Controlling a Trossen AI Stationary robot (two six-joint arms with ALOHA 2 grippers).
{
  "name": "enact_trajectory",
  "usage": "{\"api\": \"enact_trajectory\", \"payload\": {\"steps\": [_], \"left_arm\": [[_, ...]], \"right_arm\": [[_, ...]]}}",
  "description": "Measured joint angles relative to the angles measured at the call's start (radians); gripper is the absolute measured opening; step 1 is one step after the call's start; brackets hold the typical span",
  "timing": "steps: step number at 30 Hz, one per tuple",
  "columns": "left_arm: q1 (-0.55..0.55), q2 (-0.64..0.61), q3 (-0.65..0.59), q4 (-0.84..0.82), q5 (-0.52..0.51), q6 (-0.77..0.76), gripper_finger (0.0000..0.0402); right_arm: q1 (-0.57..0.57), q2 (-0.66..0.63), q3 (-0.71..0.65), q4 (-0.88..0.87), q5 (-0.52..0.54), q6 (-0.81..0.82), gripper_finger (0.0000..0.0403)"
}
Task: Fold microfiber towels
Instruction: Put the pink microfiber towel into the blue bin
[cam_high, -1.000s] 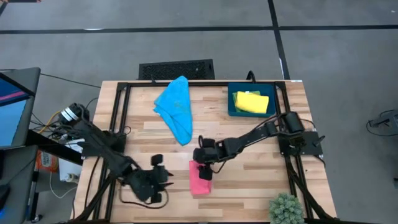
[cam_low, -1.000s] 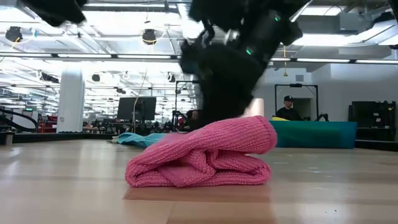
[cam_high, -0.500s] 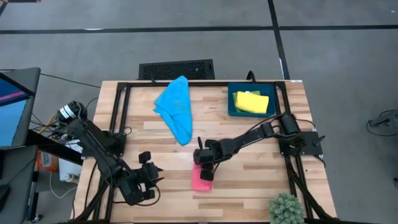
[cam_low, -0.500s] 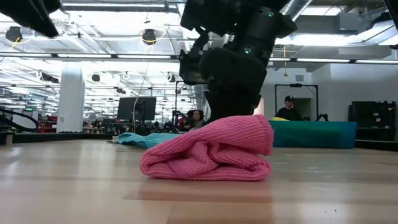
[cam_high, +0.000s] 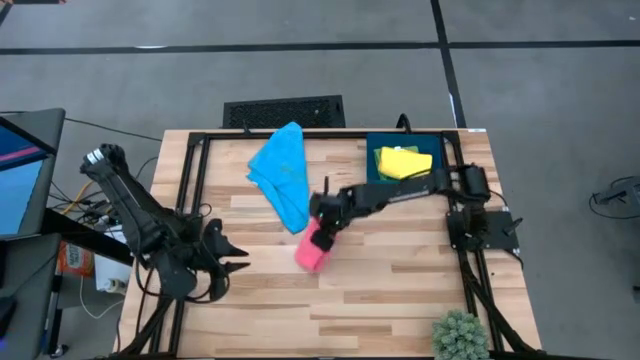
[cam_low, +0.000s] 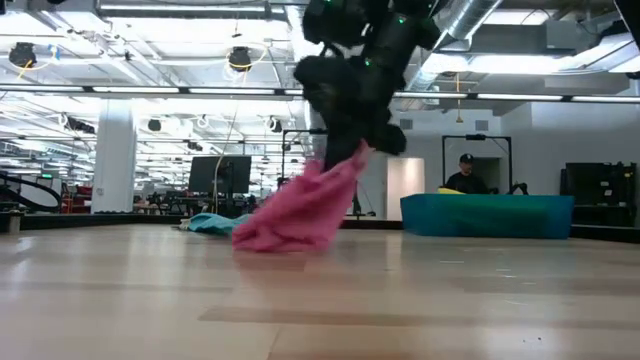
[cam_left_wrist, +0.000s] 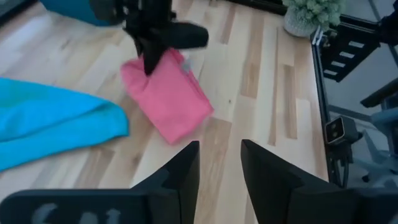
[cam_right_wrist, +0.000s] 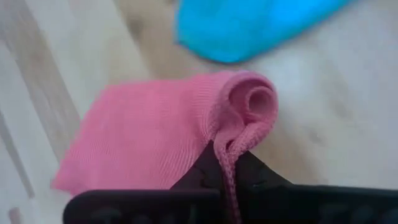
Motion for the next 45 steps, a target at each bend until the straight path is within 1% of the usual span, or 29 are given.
{"api": "enact_trajectory", "payload": {"steps": [2, 4, 7, 8, 15, 20, 23, 29, 33, 36, 39, 42, 45], "left_arm": [[0.0, -0.023, 0.0, -0.015, -0.006, 0.017, 0.0103], [0.0, -0.031, 0.0, -0.038, -0.005, 0.023, 0.0097], [-0.004, -0.033, 0.0, -0.07, 0.005, 0.022, 0.009], [-0.007, -0.034, 0.0, -0.08, 0.007, 0.021, 0.0088], [-0.01, -0.035, 0.0, -0.117, 0.005, 0.003, 0.0082], [-0.01, -0.035, 0.0, -0.152, -0.003, -0.043, 0.0082], [-0.01, -0.035, 0.0, -0.178, -0.022, -0.056, 0.0082], [-0.01, -0.035, 0.0, -0.21, -0.073, -0.106, 0.0082], [-0.01, -0.035, 0.0, -0.214, -0.081, -0.109, 0.0082], [-0.01, -0.035, 0.0, -0.213, -0.084, -0.117, 0.0082], [-0.01, -0.035, 0.0, -0.213, -0.086, -0.131, 0.0082], [-0.01, -0.035, 0.0, -0.213, -0.087, -0.137, 0.0082], [-0.01, -0.035, 0.0, -0.218, -0.105, -0.136, 0.0082]], "right_arm": [[-0.049, -0.038, 0.0, -0.015, 0.024, 0.0, 0.0017], [-0.106, -0.09, 0.001, -0.081, 0.067, -0.005, 0.0017], [-0.214, -0.152, 0.003, -0.131, 0.114, -0.029, 0.0017], [-0.249, -0.171, 0.001, -0.162, 0.122, -0.042, 0.0017], [-0.467, -0.267, 0.003, -0.233, 0.136, -0.125, 0.0017], [-0.622, -0.327, 0.003, -0.311, 0.165, -0.133, 0.0017], [-0.69, -0.343, 0.003, -0.354, 0.178, -0.142, 0.0017], [-0.763, -0.35, 0.003, -0.496, 0.211, -0.137, 0.0017], [-0.779, -0.356, -0.021, -0.508, 0.239, -0.125, 0.0017], [-0.797, -0.381, -0.12, -0.496, 0.25, -0.081, 0.0017], [-0.808, -0.416, -0.258, -0.42, 0.252, -0.058, 0.0017], [-0.811, -0.456, -0.385, -0.366, 0.251, 0.018, 0.0018], [-0.803, -0.487, -0.478, -0.322, 0.25, 0.081, 0.0036]]}}
